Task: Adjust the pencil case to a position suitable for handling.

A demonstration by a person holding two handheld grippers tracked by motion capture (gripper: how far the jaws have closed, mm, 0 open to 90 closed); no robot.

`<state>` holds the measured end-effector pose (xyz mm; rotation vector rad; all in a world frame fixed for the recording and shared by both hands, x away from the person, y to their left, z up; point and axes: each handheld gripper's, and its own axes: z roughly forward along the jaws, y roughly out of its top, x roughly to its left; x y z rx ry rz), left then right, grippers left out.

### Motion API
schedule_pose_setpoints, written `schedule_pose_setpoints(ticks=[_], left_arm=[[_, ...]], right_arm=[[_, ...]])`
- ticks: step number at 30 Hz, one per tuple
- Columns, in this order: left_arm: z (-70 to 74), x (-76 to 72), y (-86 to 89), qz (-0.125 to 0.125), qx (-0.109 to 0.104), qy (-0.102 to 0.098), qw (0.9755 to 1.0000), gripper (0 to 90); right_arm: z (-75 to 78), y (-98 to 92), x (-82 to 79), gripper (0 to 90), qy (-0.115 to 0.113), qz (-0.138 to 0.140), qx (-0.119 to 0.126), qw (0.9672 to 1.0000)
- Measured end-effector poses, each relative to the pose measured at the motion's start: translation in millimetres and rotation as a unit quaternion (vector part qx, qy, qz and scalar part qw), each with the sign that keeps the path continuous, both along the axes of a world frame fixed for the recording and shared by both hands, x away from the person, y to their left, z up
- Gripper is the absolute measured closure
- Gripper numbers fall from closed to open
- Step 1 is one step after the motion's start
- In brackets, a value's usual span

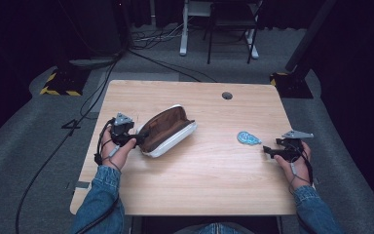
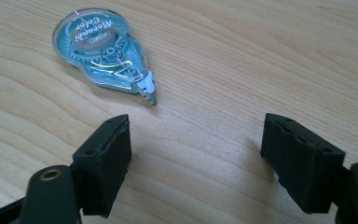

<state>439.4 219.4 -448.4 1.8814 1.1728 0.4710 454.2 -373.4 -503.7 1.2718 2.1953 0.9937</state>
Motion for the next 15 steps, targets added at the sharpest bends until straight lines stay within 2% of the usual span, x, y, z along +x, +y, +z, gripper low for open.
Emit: schedule_pose_setpoints(ticks=[7,13,15], left_arm=[[-6.4,7.2,-3.9,-0.011,0.002,0.002,0.9999,33.0],[-11.3,11.8,-4.8,-0.016,-0.001,0.001,0.9999,44.5],[-12.2,12.9,-5.0,-0.023,-0.009,0.007,0.9997,49.6]], right_arm=[[0.1,0.0,-0.5,25.2,0.0,-0.001,0.0,1.0],[0.2,0.0,-1.6,25.9,0.0,-0.001,0.0,1.0],[0.2,-0.1,-1.7,25.9,0.001,-0.001,0.001,1.0]])
